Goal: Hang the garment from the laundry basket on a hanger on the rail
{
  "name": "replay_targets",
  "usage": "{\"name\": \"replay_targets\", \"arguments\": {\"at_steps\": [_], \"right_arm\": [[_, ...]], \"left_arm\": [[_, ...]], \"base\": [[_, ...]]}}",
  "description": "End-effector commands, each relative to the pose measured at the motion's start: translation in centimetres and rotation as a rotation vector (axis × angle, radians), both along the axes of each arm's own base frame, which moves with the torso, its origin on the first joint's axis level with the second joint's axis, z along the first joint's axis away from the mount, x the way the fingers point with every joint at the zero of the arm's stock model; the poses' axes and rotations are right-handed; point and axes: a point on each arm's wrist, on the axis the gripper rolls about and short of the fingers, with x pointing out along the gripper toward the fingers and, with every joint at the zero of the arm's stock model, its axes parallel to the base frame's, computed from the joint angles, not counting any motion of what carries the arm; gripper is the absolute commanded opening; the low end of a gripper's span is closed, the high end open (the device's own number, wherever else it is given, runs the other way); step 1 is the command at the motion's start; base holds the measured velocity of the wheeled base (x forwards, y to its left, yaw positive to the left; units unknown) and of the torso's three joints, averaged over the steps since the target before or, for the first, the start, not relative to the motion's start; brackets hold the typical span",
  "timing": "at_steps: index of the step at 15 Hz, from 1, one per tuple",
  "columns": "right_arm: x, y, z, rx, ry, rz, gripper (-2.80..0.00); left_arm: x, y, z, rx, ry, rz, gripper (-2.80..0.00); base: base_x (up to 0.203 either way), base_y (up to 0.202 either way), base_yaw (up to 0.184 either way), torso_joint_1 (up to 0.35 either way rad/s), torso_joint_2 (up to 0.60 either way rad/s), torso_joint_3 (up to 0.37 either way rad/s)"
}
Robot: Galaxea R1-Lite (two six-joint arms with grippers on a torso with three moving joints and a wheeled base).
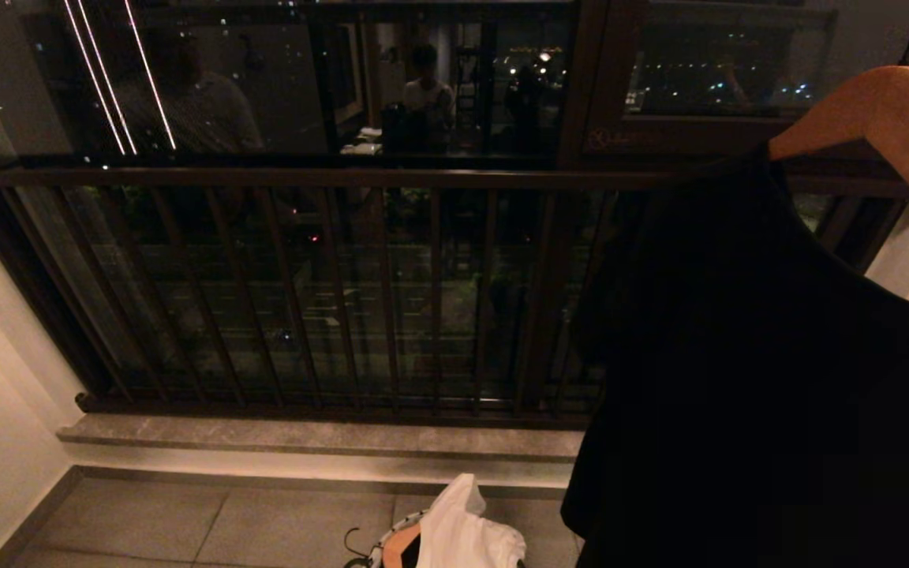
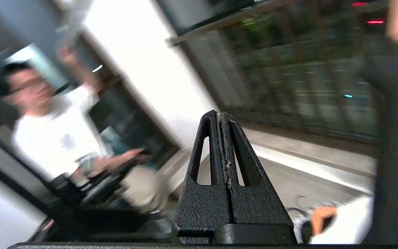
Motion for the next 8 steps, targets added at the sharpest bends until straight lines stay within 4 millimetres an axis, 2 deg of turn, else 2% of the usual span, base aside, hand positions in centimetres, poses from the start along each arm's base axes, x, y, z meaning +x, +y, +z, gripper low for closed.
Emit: {"name": "replay_targets", "arguments": {"at_steps": [1,3,5,8], "right_arm": [[-0.3,0.0,-1.5,-0.022,0.029,-0.075,-2.80],[-1.2,-0.1,-2.9,-0.115,0.012,-0.261,-2.80],[-2.8,-0.5,-3.4,-0.230,-0.073,-0.437,-2.80],[-5.2,-1.1,-5.3,-0.421,-0.157,-0.558,-2.80]], "left_arm": [[0.1,0.0,-0.2,0.000,0.009,0.001,-2.80],[0.1,0.0,-0.2,0.000,0.009,0.000,-2.80],[0.1,0.0,-0.2,0.000,0.007,-0.001,-2.80],[0.1,0.0,-0.2,0.000,0.009,0.000,-2.80]], "base": [[0.000,0.000,0.000,0.000,0.00,0.000],[0.000,0.000,0.000,0.000,0.00,0.000],[0.000,0.000,0.000,0.000,0.00,0.000],[0.000,0.000,0.000,0.000,0.00,0.000]]}}
